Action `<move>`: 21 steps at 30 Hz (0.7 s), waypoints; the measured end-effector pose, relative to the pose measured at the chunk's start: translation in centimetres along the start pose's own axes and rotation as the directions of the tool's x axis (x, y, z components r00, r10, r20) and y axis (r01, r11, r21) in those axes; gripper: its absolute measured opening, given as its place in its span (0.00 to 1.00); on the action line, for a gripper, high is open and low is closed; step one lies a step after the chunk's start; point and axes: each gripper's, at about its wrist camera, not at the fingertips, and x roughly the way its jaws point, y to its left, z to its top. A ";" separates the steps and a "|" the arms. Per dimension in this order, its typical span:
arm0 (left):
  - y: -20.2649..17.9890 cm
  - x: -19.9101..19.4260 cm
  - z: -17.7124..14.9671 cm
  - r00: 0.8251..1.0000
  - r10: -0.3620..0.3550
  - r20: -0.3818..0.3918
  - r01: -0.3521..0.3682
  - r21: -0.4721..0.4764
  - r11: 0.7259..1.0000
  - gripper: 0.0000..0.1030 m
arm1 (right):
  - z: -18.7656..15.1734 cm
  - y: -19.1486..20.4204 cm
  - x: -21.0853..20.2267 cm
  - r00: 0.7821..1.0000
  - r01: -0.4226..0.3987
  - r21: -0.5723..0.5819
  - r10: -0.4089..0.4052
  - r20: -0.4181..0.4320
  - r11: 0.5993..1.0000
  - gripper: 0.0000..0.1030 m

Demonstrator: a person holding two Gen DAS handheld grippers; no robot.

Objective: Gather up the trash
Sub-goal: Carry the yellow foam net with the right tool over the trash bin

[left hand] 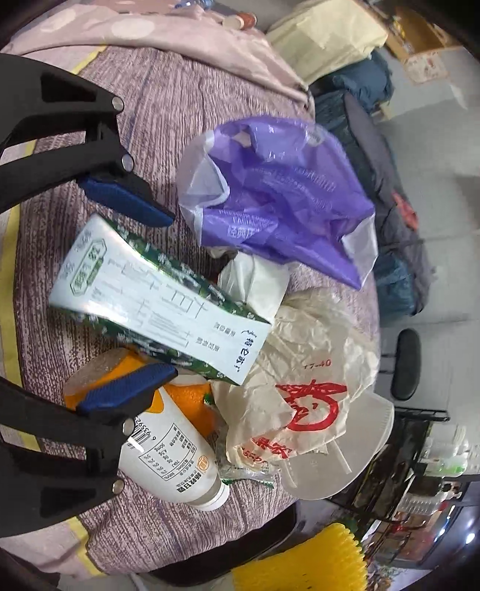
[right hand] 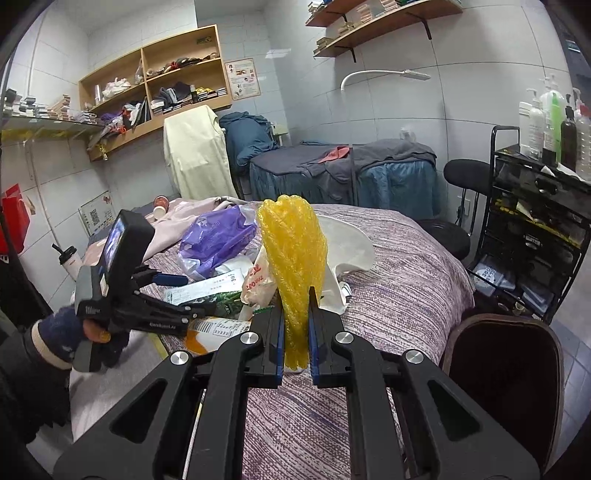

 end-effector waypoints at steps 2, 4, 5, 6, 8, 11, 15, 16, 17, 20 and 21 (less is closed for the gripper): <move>-0.7 0.9 1.0 0.999 0.015 -0.047 -0.012 0.064 0.998 0.69 | 0.0 0.0 0.0 1.000 -0.004 0.010 0.004 -0.002 1.000 0.10; -1.2 2.0 2.0 0.995 0.014 -0.097 -0.005 0.093 0.996 0.62 | 0.0 0.0 0.1 1.000 -0.006 0.015 0.006 -0.004 1.000 0.10; -1.3 2.5 2.5 0.993 0.006 -0.121 0.006 0.096 0.995 0.60 | 0.0 0.0 0.0 1.000 -0.006 0.015 0.006 -0.003 1.000 0.10; -1.5 2.6 2.9 0.992 -0.001 -0.128 0.014 0.103 0.995 0.55 | -0.1 -0.1 -0.1 1.000 -0.005 0.014 0.005 -0.001 1.000 0.10; -2.4 2.5 3.1 0.992 0.034 -0.119 -0.016 0.147 0.989 0.54 | -0.2 -0.2 -0.4 1.000 0.000 0.014 0.000 0.001 1.000 0.10; -2.6 0.8 2.6 0.998 0.041 -0.054 -0.034 0.124 0.992 0.54 | -0.6 -0.7 -1.0 1.000 0.007 0.019 -0.007 0.009 1.000 0.10; -1.6 -3.4 1.2 0.995 0.057 0.082 -0.059 0.016 0.998 0.53 | -1.2 -1.5 -1.7 1.000 0.011 0.038 -0.012 0.022 0.999 0.10; -1.3 -4.4 0.8 0.993 0.050 0.108 -0.049 -0.019 0.999 0.53 | -1.4 -1.8 -1.9 1.000 0.012 0.046 -0.013 0.022 0.999 0.10; -1.2 -5.4 0.5 0.989 0.050 0.139 -0.043 -0.054 0.998 0.53 | -1.6 -1.9 -2.0 1.000 0.014 0.054 -0.016 0.022 0.998 0.10; -1.0 -7.8 -0.3 0.975 0.068 0.214 -0.045 -0.109 0.993 0.53 | -2.5 -3.0 -2.6 0.999 0.031 0.085 -0.033 0.025 0.996 0.10; -1.3 -8.6 -0.7 0.969 0.063 0.238 -0.033 -0.126 0.991 0.53 | -2.7 -3.5 -2.9 0.999 0.040 0.098 -0.042 0.026 0.994 0.10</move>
